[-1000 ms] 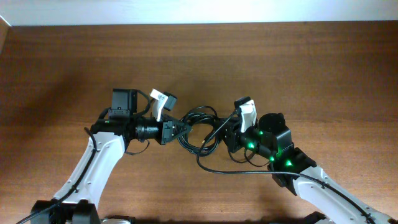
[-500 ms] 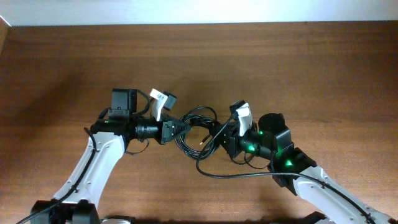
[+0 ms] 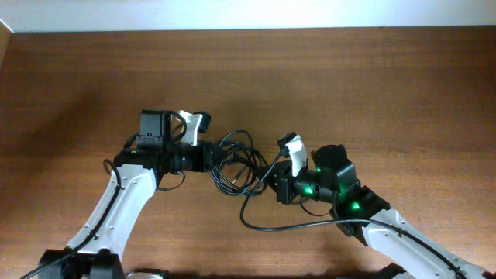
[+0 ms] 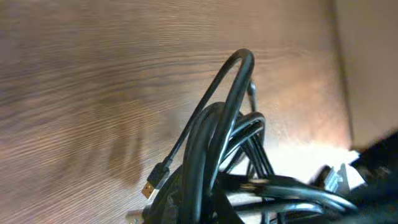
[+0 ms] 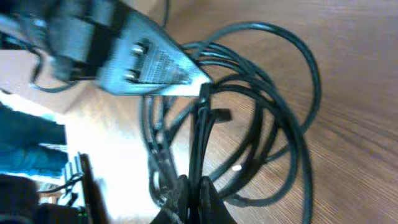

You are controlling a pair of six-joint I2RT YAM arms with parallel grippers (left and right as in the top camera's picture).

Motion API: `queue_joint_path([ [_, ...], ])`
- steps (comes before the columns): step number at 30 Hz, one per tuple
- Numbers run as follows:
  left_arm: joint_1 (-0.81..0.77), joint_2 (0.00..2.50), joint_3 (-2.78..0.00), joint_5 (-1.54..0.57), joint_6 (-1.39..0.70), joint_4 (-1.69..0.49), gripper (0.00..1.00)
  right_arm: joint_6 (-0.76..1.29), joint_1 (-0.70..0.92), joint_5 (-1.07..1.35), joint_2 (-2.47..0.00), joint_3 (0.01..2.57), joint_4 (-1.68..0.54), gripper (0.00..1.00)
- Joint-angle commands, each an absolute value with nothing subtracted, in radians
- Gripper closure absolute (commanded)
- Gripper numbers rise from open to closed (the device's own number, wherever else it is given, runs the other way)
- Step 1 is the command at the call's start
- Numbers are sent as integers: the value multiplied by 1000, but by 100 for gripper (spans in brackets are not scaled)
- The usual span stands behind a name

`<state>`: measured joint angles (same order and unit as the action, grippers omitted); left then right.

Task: Untangle cables

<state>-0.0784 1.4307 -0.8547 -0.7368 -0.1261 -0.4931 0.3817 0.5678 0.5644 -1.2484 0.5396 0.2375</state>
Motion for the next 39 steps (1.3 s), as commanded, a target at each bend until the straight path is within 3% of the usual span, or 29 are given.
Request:
queue_joint_path([
  [1,-76,1430,-865,-653,-198,-487,100,374,582,682,-1252,548,303,96],
  [6,-76,1430,-865,-622,-212,-488,100,375,581,678,-1252,548,323,96],
  [14,-76,1430,-865,-616,-208,-492,100,429,581,395,-1252,548,161,96],
  [21,-76,1430,-865,-350,-358,-533,100,488,542,353,-1252,548,105,96],
  [27,-76,1430,-865,-339,-358,-533,100,488,541,327,-1252,548,89,96],
  [28,-76,1430,-865,-352,-358,-533,100,488,541,327,-1252,548,90,91],
  [31,-76,1430,-865,-429,-302,-528,100,488,541,345,-1252,548,93,59],
  [35,-76,1430,-865,-706,-38,-492,100,488,541,362,-1252,548,101,56],
  [39,-76,1430,-865,-776,17,-488,100,487,543,385,-1252,548,119,57],
])
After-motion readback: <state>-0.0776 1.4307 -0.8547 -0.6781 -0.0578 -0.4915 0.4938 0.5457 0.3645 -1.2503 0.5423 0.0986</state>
